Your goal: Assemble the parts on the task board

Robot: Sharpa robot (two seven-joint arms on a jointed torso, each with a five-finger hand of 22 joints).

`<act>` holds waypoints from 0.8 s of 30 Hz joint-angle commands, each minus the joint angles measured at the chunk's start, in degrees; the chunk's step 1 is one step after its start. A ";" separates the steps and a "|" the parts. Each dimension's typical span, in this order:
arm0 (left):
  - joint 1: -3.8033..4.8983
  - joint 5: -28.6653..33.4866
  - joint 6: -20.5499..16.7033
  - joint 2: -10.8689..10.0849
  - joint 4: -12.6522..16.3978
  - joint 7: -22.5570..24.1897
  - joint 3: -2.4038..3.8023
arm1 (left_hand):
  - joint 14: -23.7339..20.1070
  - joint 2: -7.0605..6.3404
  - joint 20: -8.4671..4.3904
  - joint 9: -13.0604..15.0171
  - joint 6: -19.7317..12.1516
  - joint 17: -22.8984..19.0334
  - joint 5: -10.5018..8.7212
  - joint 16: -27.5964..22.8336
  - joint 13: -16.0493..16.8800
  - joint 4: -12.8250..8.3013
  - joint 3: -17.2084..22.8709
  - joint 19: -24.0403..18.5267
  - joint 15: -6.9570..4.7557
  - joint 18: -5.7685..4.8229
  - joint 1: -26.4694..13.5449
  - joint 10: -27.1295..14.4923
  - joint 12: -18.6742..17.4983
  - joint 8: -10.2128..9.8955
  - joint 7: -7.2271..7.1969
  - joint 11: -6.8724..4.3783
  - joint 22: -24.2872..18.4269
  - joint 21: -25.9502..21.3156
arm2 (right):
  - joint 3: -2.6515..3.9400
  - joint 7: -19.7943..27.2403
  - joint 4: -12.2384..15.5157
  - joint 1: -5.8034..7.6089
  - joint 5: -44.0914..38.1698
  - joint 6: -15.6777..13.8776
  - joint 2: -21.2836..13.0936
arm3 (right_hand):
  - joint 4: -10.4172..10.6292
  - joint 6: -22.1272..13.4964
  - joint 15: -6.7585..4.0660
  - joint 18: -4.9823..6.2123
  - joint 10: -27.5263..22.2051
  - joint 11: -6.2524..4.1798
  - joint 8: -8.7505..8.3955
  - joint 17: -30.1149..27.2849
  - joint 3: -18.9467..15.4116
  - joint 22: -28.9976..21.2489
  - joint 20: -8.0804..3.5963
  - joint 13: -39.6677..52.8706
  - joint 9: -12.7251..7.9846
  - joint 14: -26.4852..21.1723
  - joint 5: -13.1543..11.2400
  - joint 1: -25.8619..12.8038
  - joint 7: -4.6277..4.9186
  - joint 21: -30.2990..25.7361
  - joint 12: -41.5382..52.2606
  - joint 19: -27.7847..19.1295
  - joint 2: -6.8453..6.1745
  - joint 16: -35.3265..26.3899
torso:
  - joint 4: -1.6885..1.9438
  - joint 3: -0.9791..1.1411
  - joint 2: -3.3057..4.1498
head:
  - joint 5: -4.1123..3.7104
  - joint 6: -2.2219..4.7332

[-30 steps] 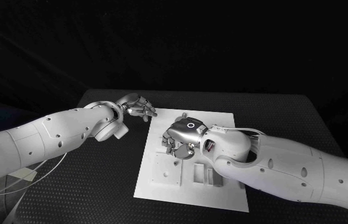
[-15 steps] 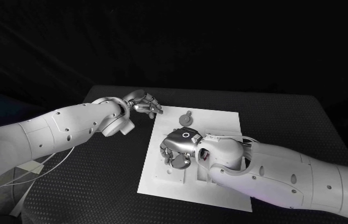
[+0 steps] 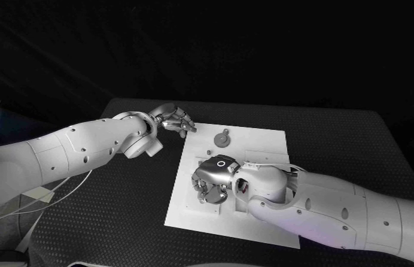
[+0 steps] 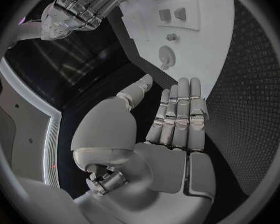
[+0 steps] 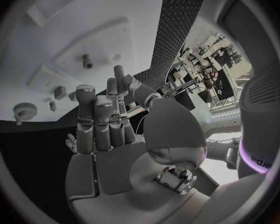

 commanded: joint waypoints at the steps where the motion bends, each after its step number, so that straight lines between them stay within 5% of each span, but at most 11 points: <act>1: 0.12 0.10 0.20 0.00 0.11 0.25 0.05 | 0.39 0.37 0.09 -0.09 -0.16 0.10 0.14 -0.31 -0.10 0.42 0.07 0.28 0.03 1.08 -0.43 -0.54 0.28 0.06 -0.03 0.01 -0.09 0.05 | -0.05 1.04 -0.26 -0.12 -0.22 1.38 0.01 | -0.03 0.32 -0.30 6.02 0.40 0.03 0.23 0.09 0.25 1.18 -0.21 0.07 1.84 -0.05 0.09 0.20 0.00 0.16 0.04 0.07 0.32 -0.01 | 0.03 0.01 -0.04 | -0.12 -0.03; 16: 0.11 0.10 0.25 0.06 0.13 0.26 0.05 | 0.41 0.38 0.09 -0.10 -0.17 0.21 0.14 -0.39 -0.12 0.45 0.05 0.29 0.03 1.08 -0.44 -0.55 0.31 0.06 -0.03 0.01 -0.10 0.05 | -0.32 1.32 -0.84 -0.48 -0.49 1.52 0.07 | -0.05 0.31 -0.30 6.02 0.39 0.03 0.23 0.11 0.27 1.17 -0.22 0.15 1.90 -0.07 0.09 0.24 -0.01 0.17 -0.01 0.02 0.29 -0.04 | -0.01 -0.01 -0.05 | 0.36 -0.39; 24: 0.11 0.10 0.29 0.09 0.11 0.31 0.04 | 0.43 0.38 0.10 -0.11 -0.18 0.28 0.14 -0.44 -0.14 0.49 0.02 0.29 0.03 1.07 -0.47 -0.56 0.32 0.06 -0.02 0.02 -0.10 0.05 | -1.20 1.39 -2.08 -0.67 -0.55 1.87 0.59 | -0.06 0.30 -0.30 6.02 0.38 0.04 0.22 0.12 0.27 1.17 -0.22 0.19 1.93 -0.08 0.08 0.25 0.00 0.17 -0.04 0.00 0.26 -0.06 | -0.04 -0.01 -0.07 | 0.35 -0.35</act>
